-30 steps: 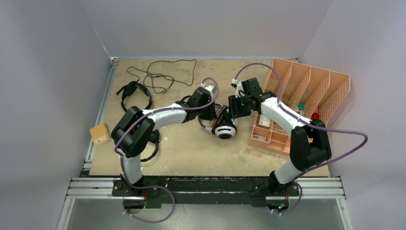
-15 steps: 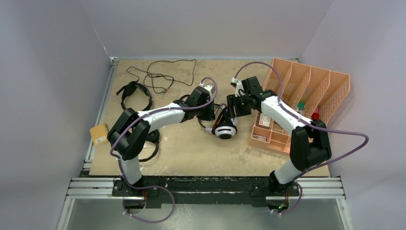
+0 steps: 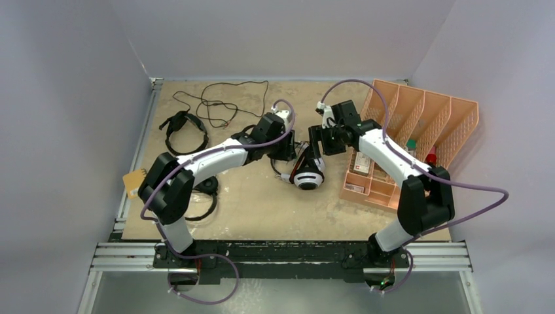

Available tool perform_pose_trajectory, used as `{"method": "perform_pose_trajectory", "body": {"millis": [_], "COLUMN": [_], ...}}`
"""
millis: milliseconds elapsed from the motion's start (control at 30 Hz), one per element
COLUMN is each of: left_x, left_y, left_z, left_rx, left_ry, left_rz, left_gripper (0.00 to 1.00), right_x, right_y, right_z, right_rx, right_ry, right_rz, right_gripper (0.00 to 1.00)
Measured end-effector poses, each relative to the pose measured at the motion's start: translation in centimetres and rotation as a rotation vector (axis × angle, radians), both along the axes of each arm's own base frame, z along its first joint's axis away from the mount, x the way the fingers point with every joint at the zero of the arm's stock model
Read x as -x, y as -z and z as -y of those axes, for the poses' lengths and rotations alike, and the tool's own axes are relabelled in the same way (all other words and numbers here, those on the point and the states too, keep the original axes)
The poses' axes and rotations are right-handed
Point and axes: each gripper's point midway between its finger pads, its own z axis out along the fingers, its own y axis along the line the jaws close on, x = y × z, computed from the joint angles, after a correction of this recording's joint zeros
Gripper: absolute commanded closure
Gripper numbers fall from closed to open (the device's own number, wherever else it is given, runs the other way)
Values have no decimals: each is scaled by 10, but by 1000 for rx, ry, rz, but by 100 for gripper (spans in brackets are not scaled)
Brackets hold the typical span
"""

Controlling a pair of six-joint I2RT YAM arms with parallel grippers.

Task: Wrap the headphones
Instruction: Adjust the headphones at the center of the board, then move the headphones to the center of the board.

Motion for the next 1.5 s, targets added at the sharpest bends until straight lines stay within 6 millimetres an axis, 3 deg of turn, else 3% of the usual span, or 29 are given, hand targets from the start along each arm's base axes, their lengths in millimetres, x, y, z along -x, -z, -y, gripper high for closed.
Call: {"method": "perform_pose_trajectory", "body": {"millis": [167,467,733,967,1167,1367,1500], "left_x": [-5,-13,-41,-58,-57,-55,-53], "left_y": [-16,-27,-38,-9,19,15,13], "left_z": [2,-2,-8,16,27,35,39], "left_rx": [17,28,162,261,279,307,314], "left_ry": [1,-16,-68,-62,-50,-40,-31], "left_rz": [29,42,20,-60,-132,-134,-128], "left_gripper": [55,36,36,39,58,77,85], "right_x": [-1,3,4,5,2,2,2], "right_y": [-10,-27,-27,-27,-14,17,25], "right_z": [1,2,2,0,-7,-6,-7], "right_rx": [-1,-13,-10,-23,-35,24,45], "right_ry": [-3,-5,-8,-20,-53,-83,-92], "right_rz": [19,53,50,46,17,-44,-53], "right_gripper": [26,23,24,26,31,36,43]}}
